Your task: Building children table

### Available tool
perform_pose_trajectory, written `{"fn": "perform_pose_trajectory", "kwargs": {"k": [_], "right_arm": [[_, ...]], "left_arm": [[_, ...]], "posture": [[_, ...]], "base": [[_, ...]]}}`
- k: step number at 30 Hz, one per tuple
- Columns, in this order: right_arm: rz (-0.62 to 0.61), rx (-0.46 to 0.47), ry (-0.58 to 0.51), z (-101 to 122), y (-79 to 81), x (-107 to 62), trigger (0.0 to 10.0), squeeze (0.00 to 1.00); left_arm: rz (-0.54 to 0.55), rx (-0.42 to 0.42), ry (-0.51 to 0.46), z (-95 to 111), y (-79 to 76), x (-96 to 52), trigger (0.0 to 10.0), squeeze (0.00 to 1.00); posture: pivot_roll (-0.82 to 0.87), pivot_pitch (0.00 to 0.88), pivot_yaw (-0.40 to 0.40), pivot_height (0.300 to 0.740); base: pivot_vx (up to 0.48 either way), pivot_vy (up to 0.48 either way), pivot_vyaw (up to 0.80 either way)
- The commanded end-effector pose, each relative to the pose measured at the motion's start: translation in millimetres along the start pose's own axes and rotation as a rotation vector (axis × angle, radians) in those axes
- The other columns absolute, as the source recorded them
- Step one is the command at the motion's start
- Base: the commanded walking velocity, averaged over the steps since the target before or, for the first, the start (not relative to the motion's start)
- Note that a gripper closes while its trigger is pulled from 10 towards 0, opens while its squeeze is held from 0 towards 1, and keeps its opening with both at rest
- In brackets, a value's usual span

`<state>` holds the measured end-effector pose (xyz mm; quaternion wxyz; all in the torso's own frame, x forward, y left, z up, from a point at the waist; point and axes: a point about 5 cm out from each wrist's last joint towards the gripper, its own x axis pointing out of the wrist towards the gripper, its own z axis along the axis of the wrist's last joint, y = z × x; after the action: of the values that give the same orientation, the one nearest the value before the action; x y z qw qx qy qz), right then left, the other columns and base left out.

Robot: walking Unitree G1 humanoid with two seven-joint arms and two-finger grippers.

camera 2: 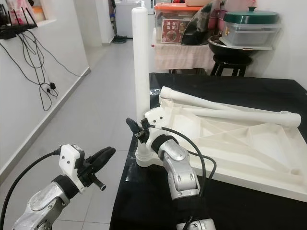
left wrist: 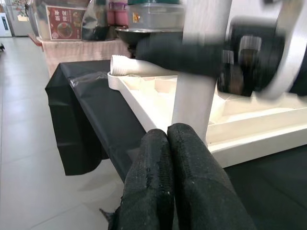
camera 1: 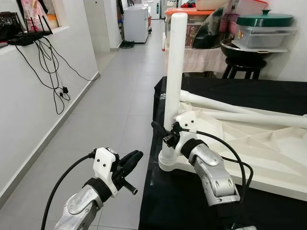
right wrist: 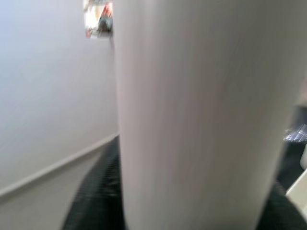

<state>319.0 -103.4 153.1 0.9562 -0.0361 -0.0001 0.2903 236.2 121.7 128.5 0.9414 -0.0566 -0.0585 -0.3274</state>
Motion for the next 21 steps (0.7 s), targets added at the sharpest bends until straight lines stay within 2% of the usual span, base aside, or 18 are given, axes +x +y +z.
{"fn": "perform_pose_trajectory", "kwargs": {"k": [1,2,5,6,9,10,11,13,15,21], "right_arm": [[0.127,0.063,0.028,-7,5.8,-2.2,10.0,1.0],[0.127,0.063,0.028,-7,5.8,-2.2,10.0,1.0],[0.3,0.054,-0.024,8,1.6,-0.8,10.0,1.0],[0.357,0.014,-0.016,10,-2.2,-0.8,10.0,0.95],[0.394,-0.014,-0.007,11,-4.8,-1.0,10.0,0.95],[0.46,-0.063,0.027,9,-7.5,-2.8,10.0,0.0],[0.46,-0.063,0.027,9,-7.5,-2.8,10.0,0.0],[0.575,-0.124,0.111,5,-21.1,-4.0,10.0,0.0],[0.613,-0.131,0.149,7,-34.4,0.1,10.0,0.0],[0.644,-0.123,0.155,10,-39.3,3.6,10.0,0.0]], "left_arm": [[0.005,0.004,-0.004,1,1.5,0.9,10.0,0.0],[0.005,0.004,-0.004,1,1.5,0.9,10.0,0.0],[0.004,0.003,-0.005,1,1.3,1.4,10.0,0.0],[0.004,0.004,-0.004,1,1.3,1.6,10.0,0.0],[0.003,0.005,-0.004,1,1.4,1.7,10.0,0.0],[0.003,0.005,-0.003,1,1.2,1.6,10.0,0.0],[0.003,0.005,-0.003,1,1.2,1.6,10.0,0.0],[0.001,0.006,0.0,1,0.4,1.0,10.0,0.0],[0.001,0.009,0.003,1,-0.6,0.7,10.0,0.0],[-0.001,0.012,0.006,1,-1.4,-0.2,10.0,0.0]], "posture": [[-0.06,0.0,0.016,0.74],[-0.06,0.0,0.016,0.74],[-0.06,0.0,0.018,0.74],[-0.05,0.0,0.017,0.74],[-0.05,0.0,0.017,0.74],[-0.04,0.0,0.015,0.74],[-0.04,0.0,0.015,0.74],[-0.03,0.0,0.009,0.74],[-0.03,0.0,0.01,0.74],[-0.01,0.0,0.01,0.74]], "base": [[0.0,0.0,0.0],[0.0,0.0,0.0],[0.0,0.0,0.0],[0.0,0.0,0.0],[0.0,0.0,0.0],[0.0,0.0,0.0],[0.0,0.0,0.0],[0.0,0.0,0.0],[0.0,0.0,0.0],[0.0,0.0,0.0]]}}
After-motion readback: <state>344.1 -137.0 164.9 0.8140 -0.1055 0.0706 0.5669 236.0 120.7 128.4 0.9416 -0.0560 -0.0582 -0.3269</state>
